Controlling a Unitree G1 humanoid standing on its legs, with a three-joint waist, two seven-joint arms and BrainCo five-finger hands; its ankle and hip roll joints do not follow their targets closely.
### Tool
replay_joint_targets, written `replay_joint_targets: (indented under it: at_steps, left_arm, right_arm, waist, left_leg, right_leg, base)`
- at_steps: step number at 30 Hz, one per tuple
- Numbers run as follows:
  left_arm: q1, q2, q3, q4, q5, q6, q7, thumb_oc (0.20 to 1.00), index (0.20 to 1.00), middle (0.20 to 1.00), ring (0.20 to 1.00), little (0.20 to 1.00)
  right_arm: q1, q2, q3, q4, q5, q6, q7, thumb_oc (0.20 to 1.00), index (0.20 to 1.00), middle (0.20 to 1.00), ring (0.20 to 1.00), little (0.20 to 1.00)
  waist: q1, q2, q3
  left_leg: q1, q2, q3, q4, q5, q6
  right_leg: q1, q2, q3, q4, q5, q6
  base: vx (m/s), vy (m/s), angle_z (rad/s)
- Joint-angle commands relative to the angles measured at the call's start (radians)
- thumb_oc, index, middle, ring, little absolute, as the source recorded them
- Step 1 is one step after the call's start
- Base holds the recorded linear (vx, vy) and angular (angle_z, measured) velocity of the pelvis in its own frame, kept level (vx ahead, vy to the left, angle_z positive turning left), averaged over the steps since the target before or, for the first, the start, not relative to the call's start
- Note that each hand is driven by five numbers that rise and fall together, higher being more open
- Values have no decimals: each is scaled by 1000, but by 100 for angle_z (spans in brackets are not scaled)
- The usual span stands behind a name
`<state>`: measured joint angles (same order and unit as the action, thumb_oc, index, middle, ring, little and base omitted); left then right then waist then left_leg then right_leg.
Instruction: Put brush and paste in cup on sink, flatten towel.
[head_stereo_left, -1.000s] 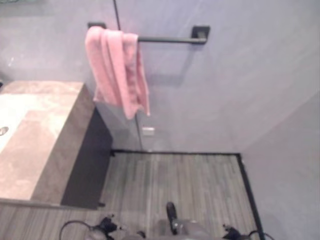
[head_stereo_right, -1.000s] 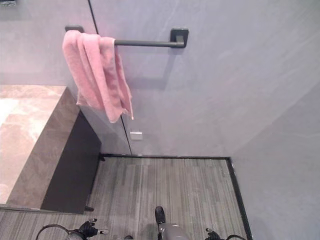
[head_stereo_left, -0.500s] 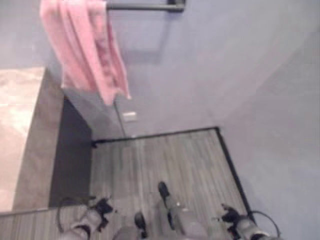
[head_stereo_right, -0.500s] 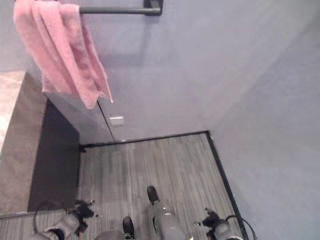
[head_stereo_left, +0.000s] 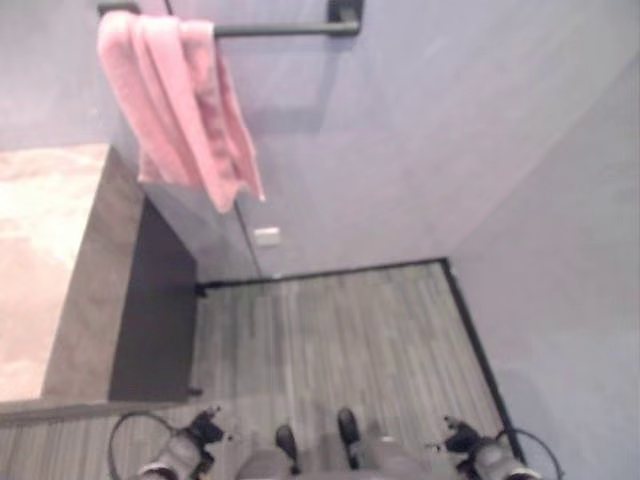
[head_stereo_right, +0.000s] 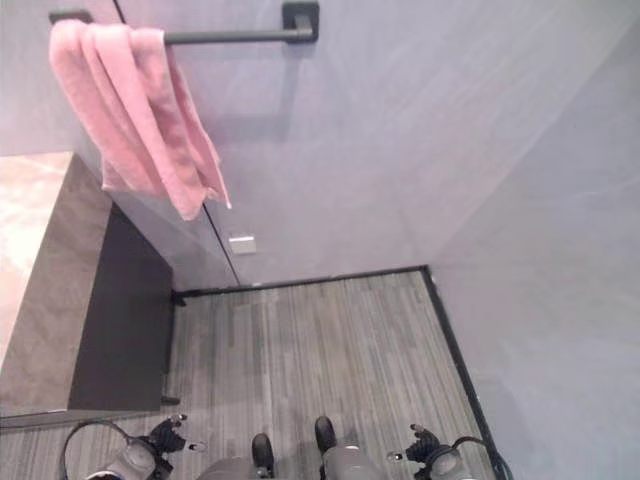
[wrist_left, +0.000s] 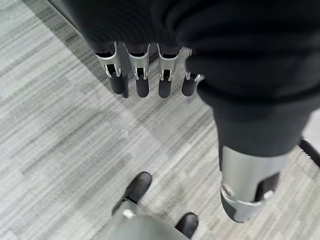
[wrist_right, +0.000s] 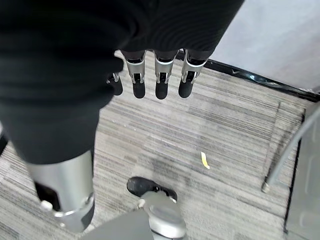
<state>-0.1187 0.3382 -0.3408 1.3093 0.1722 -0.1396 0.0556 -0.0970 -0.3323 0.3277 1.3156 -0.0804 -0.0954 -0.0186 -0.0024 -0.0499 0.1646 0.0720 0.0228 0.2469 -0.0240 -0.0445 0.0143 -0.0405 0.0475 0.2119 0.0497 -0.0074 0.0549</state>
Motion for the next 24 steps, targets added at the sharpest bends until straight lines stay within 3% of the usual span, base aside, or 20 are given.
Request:
replay_joint_targets:
  at_steps: [1, 12, 15, 17, 18, 20, 24]
  left_arm:
    - [-15, -3, 16, 18, -33, -1, 14, 1000, 1000, 1000, 1000, 1000]
    - [-30, -7, 14, 6, -54, -1, 31, 1000, 1000, 1000, 1000, 1000]
    - [-53, 11, -20, 11, -7, -3, 26, 1000, 1000, 1000, 1000, 1000]
    - [-69, 25, -27, 8, 3, -1, 29, 1000, 1000, 1000, 1000, 1000]
    - [-77, 33, -24, 10, 2, 0, 31, 1000, 1000, 1000, 1000, 1000]
    - [-85, 39, -15, 8, -6, 1, 36, 1000, 1000, 1000, 1000, 1000]
    - [-67, 31, -6, 3, -21, -4, 41, 1000, 1000, 1000, 1000, 1000]
  right_arm:
    - [25, -18, 48, 11, -23, -7, -10, 1000, 1000, 1000, 1000, 1000]
    - [36, -10, 60, 5, -26, -10, -16, 1000, 1000, 1000, 1000, 1000]
    - [50, -37, 47, 5, -40, -13, -18, 1000, 1000, 1000, 1000, 1000]
    - [62, -56, 29, 3, -39, -11, -23, 1000, 1000, 1000, 1000, 1000]
    - [69, -65, 12, 7, -34, -9, -28, 1000, 1000, 1000, 1000, 1000]
    - [77, -79, -6, 15, -32, -4, -33, 1000, 1000, 1000, 1000, 1000]
    - [99, -67, -14, 39, -28, -1, -38, 1000, 1000, 1000, 1000, 1000]
  waist:
    - [2, -3, -30]
    - [-3, 1, -17]
    - [-33, -19, 13]
    - [-54, -13, 20]
    - [-60, -8, 20]
    - [-53, -7, 25]
    - [-36, 1, 28]
  left_leg:
    - [-51, -28, -72, 59, -20, -8]
    - [-66, 3, -109, 70, 6, -38]
    - [-151, 21, -67, 228, -19, -69]
    - [-184, 53, -24, 202, 6, -71]
    - [-220, 65, -13, 172, 44, -73]
    - [-305, 72, -39, 128, 97, -73]
    - [-350, 75, -47, 6, 145, -75]
  right_leg:
    - [-36, 44, 27, 101, -64, 42]
    - [-36, 55, -25, 152, -110, 18]
    - [-33, 29, -46, 177, -126, 12]
    - [-35, 20, -67, 185, -136, 15]
    - [-31, 18, -75, 178, -136, 17]
    - [-19, 17, -73, 162, -134, 20]
    - [49, 12, -40, 120, -163, 18]
  base:
    - [13, -99, 13]
    - [1, -101, 13]
    - [8, -80, 28]
    - [30, 28, 65]
    - [78, 51, 51]
    - [140, 67, 37]
    - [256, 123, 32]
